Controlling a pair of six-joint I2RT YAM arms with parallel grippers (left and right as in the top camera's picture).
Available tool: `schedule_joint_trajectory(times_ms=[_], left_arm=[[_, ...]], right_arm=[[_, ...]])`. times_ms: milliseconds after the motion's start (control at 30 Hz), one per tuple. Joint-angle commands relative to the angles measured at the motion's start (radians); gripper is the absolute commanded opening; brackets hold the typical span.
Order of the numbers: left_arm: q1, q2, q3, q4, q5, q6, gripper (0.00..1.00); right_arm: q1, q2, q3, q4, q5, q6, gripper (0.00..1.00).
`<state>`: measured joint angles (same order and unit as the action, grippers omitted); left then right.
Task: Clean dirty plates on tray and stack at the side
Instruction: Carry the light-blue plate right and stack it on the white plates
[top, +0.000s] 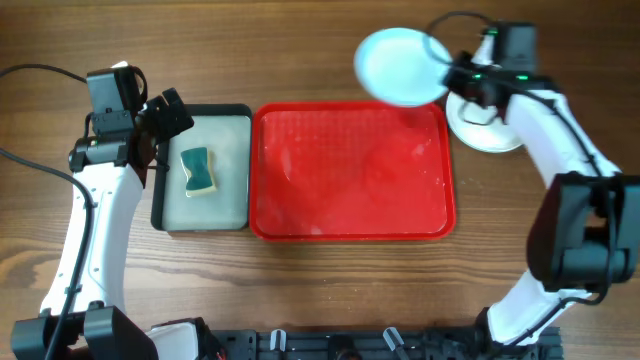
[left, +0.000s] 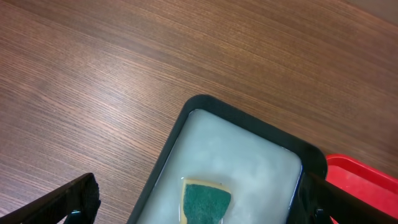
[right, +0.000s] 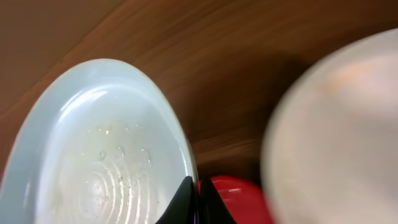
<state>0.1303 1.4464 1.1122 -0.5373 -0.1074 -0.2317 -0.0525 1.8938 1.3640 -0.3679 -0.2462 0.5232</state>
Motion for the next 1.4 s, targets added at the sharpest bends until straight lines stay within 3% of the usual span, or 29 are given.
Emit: schedule_joint_trajectory(times_ms=[0, 267, 867, 900, 1000, 1100, 1133, 1367], left_arm=[[0.004, 0.000, 0.006, 0.003, 0.001, -0.016, 1.00], [0.004, 0.000, 0.006, 0.003, 0.001, -0.016, 1.00], [0.004, 0.000, 0.006, 0.003, 0.001, -0.016, 1.00], [0.004, 0.000, 0.006, 0.003, 0.001, -0.016, 1.00], [0.004, 0.000, 0.006, 0.003, 0.001, -0.016, 1.00], [0.004, 0.000, 0.006, 0.003, 0.001, -0.016, 1.00], [0.004, 0.000, 0.006, 0.003, 0.001, -0.016, 1.00], [0.004, 0.000, 0.006, 0.003, 0.001, -0.016, 1.00]], right_arm=[[-0.114, -0.037, 0.010, -0.045, -0.038, 0.000, 0.04], [-0.282, -0.037, -0.003, -0.163, 0.123, -0.030, 0.04], [-0.296, -0.035, -0.031, -0.233, 0.285, -0.079, 0.05], [-0.295, -0.035, -0.031, -0.233, 0.284, -0.079, 0.08], [-0.295, -0.035, -0.031, -0.232, 0.284, -0.079, 0.31], [-0.295, -0.035, -0.031, -0.241, 0.276, -0.089, 0.61], [-0.295, -0.035, -0.031, -0.244, 0.259, -0.126, 0.66], [-0.230, -0.035, -0.031, -0.250, -0.034, -0.481, 0.80]])
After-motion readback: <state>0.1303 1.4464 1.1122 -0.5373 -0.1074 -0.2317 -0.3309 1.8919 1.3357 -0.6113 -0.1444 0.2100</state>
